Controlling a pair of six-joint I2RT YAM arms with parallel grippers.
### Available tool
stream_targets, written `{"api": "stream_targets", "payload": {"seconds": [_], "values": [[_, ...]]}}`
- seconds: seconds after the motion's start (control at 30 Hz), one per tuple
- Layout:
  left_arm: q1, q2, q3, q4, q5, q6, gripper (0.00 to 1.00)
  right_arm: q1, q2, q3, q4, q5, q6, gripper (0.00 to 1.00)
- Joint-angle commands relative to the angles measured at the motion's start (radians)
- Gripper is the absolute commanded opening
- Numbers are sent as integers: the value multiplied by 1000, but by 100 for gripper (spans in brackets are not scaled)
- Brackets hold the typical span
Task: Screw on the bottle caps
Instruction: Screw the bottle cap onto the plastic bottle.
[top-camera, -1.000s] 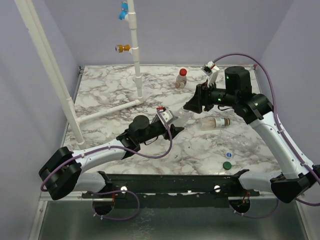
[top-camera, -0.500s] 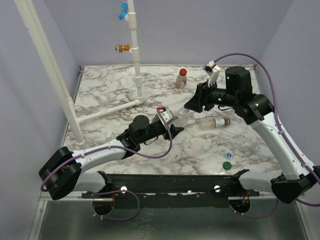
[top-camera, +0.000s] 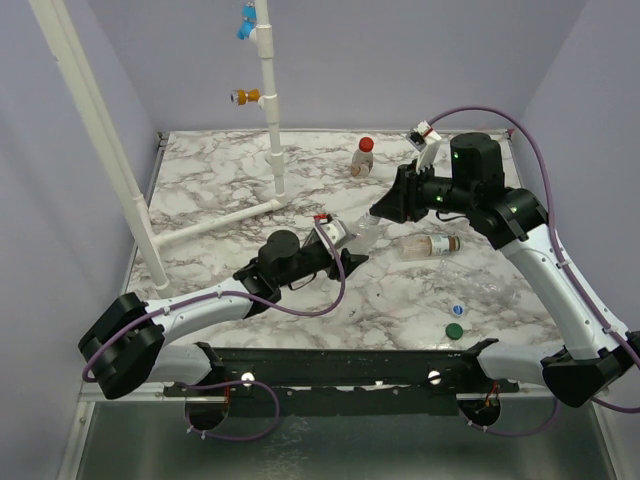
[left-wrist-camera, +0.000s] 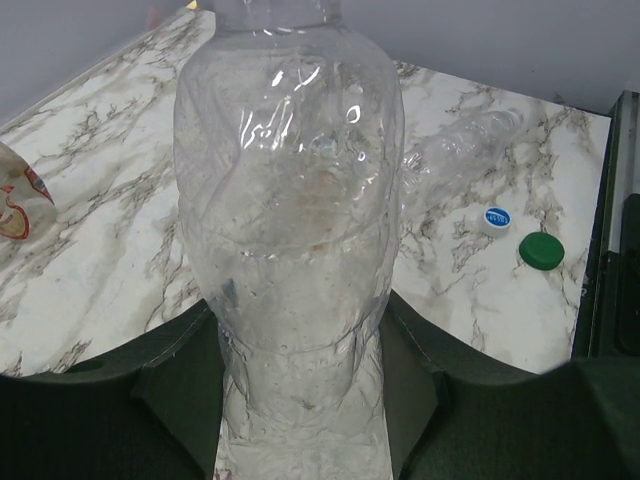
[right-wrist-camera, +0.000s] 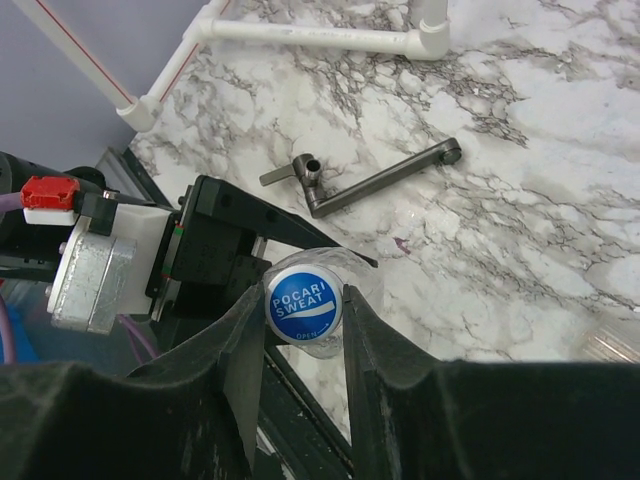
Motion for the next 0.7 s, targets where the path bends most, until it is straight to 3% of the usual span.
{"api": "stream_targets", "payload": {"seconds": [0.0, 0.43, 0.67], "values": [[9, 16, 28, -8, 15, -12, 0, 9, -10, 9, -18, 45, 3, 31], [9, 56, 122, -80, -59, -5, 0, 50, -1, -35, -30, 151, 36, 24], [9, 70, 172, -81, -192, 11, 0, 54, 17, -58, -15, 197, 126, 20]]}}
